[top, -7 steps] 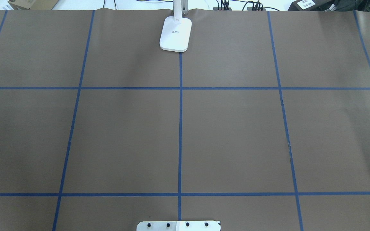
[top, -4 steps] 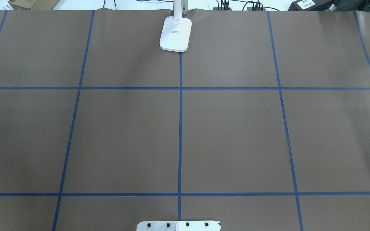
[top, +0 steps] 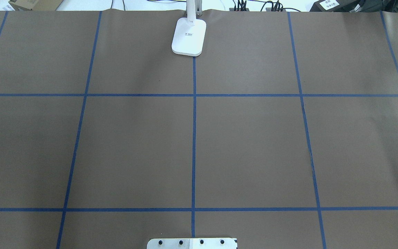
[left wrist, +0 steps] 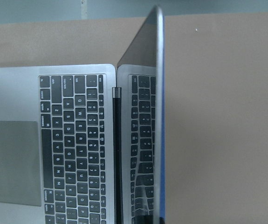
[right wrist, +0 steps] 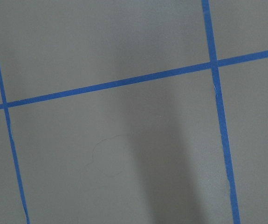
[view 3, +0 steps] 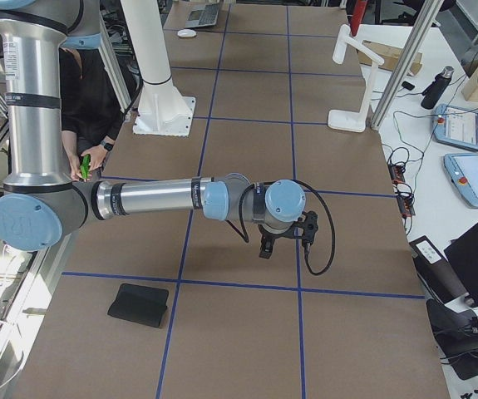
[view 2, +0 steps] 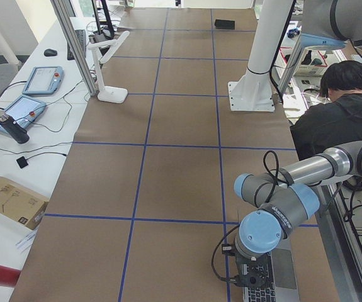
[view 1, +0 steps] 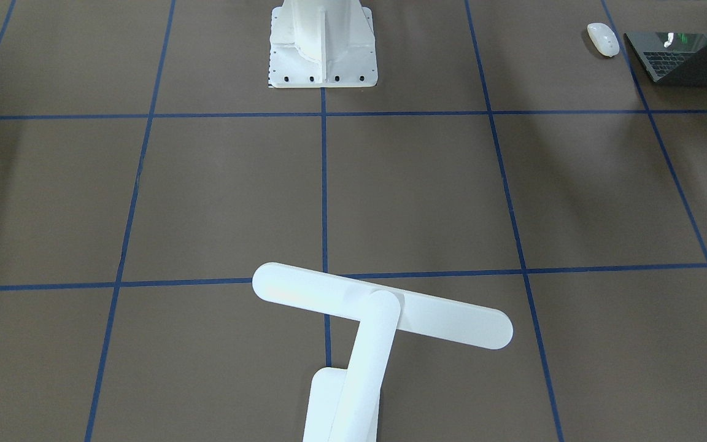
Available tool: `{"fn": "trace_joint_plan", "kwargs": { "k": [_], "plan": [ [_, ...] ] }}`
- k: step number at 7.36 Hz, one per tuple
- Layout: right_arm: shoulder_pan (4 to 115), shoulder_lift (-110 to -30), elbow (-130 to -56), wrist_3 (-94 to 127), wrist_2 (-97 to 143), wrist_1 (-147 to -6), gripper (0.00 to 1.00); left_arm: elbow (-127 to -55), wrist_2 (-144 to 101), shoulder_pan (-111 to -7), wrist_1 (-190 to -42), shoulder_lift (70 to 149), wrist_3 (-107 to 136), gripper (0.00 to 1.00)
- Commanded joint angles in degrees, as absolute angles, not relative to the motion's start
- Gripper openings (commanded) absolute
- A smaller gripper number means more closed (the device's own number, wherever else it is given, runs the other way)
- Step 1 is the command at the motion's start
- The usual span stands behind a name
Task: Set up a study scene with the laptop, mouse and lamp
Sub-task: 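Carry the open silver laptop in the left gripper toward the table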
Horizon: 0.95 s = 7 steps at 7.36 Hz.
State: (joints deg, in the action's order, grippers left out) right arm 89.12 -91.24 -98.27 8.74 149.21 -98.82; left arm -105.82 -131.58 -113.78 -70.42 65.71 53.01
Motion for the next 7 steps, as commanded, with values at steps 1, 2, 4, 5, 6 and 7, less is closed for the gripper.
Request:
{"fn": "trace_joint_plan", "kwargs": {
  "k": [1, 2, 4, 5, 6, 7],
  "plan": [
    [89.1, -91.1, -98.0, 9.1, 149.0, -98.8, 1.00, -112.6, -131.1, -114.1, -65.3, 68.2, 53.0, 0.00],
    [89.1, -91.2, -98.4, 9.1, 149.1, -98.8, 1.00, -114.9, -131.0, -114.1, -63.4, 70.0, 53.1, 0.00],
    [89.2, -92.9, -100.2, 8.9, 148.6, -98.7, 1.00, -121.3, -131.0, -113.8, -54.9, 74.9, 53.8, 0.00],
    [89.1, -93.5, -100.6, 8.9, 148.6, -98.7, 1.00, -123.6, -131.0, -113.3, -52.8, 76.4, 56.1, 0.00],
    [89.1, -93.7, -100.9, 9.0, 148.4, -98.8, 1.00, -123.9, -131.2, -111.8, -52.6, 80.6, 64.6, 0.00],
    [89.6, -93.8, -101.0, 9.0, 148.5, -98.9, 1.00, -125.0, -131.5, -106.5, -52.5, 83.7, 71.6, 0.00]
  ]
}}
